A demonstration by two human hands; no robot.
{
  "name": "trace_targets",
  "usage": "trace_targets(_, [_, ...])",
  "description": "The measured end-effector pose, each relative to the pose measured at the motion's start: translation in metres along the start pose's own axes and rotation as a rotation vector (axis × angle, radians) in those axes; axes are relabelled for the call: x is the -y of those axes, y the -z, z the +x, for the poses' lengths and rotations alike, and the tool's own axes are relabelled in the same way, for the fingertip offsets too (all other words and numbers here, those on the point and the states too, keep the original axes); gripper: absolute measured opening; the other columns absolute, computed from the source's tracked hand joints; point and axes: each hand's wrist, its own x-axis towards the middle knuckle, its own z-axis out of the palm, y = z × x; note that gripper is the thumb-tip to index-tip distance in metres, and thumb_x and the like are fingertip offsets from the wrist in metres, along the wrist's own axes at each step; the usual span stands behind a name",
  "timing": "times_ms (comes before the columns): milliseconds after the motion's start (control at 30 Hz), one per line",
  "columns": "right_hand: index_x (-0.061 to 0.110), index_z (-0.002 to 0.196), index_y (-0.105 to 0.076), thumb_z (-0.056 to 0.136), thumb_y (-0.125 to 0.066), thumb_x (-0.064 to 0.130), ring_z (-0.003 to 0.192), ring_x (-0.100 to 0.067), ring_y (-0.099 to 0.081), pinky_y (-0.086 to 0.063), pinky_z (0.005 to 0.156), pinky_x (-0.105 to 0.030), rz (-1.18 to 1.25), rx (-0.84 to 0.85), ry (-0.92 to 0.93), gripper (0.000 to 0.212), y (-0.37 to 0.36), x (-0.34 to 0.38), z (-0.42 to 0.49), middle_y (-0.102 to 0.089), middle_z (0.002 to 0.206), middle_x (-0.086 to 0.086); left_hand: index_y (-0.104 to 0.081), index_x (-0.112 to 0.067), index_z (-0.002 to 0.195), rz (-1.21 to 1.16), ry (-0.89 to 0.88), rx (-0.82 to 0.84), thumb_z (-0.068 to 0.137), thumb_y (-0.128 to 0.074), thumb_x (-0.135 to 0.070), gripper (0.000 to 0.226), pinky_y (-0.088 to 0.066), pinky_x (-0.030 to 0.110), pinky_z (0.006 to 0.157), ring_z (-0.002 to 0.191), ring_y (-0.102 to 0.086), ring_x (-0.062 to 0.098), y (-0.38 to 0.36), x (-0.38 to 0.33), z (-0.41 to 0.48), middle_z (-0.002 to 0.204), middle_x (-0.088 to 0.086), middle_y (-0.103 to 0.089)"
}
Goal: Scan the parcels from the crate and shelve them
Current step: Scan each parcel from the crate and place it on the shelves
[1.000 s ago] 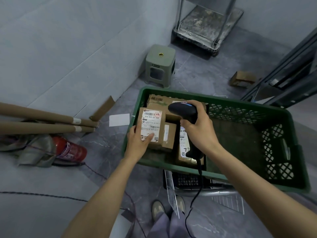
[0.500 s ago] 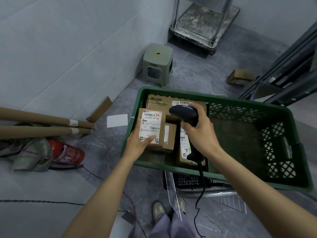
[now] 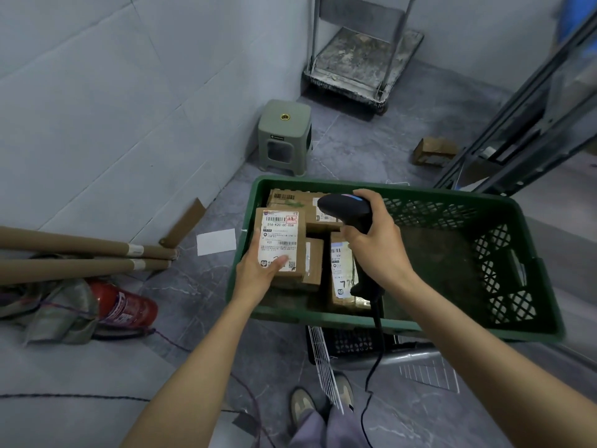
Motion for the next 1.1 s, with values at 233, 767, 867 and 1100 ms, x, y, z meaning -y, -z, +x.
trace_targets(233, [0.036,0.118,-0.044,0.086,-0.058,0.002,0.07,0.001,-0.059,-0.045,0.051,-0.01,0.022,-0.085,0.048,0.049,0.043,0.02,-0.023,-0.057,0.097,0.013,-0.017,-0.033,0.152,0.031,-0.095,0.011,0.086,-0.068,-0.037,0.084,-0.037,0.027,0.1,0.124,-0.048,0.012,-0.003,-0.047,-0.02,0.139,-0.005,-0.052])
trace_targets(767, [0.032,0.123,-0.044,0.087,-0.057,0.003,0.08,0.004,-0.058,-0.047,0.06,-0.014,0.026,-0.381,0.155,0.048,0.239,0.029,-0.134,-0.055,0.097,0.018,-0.016,-0.035,0.152,0.002,-0.408,0.135,0.085,-0.069,-0.038,0.085,-0.041,0.027,0.096,0.124,-0.05,0.014,-0.122,-0.205,-0.123,0.141,-0.004,-0.051])
trace_targets(867, [0.033,0.124,-0.043,0.088,-0.056,0.004,0.081,-0.001,-0.057,-0.048,0.062,-0.019,0.036,-0.433,0.161,0.048,0.283,0.021,-0.162,-0.056,0.101,0.01,-0.013,-0.038,0.151,0.056,-0.446,0.136,0.085,-0.067,-0.044,0.086,-0.038,0.03,0.098,0.126,-0.047,0.018,-0.16,-0.233,-0.15,0.142,-0.003,-0.048])
trace_targets(1100, [0.032,0.125,-0.044,0.087,-0.056,0.002,0.078,0.003,-0.056,-0.043,0.056,-0.007,0.039,-0.54,0.171,0.05,0.381,-0.005,-0.225,-0.055,0.101,0.008,-0.014,-0.035,0.151,0.032,-0.586,0.18,0.085,-0.069,-0.04,0.086,-0.038,0.026,0.094,0.119,-0.049,0.01,-0.248,-0.293,-0.219,0.137,-0.002,-0.053])
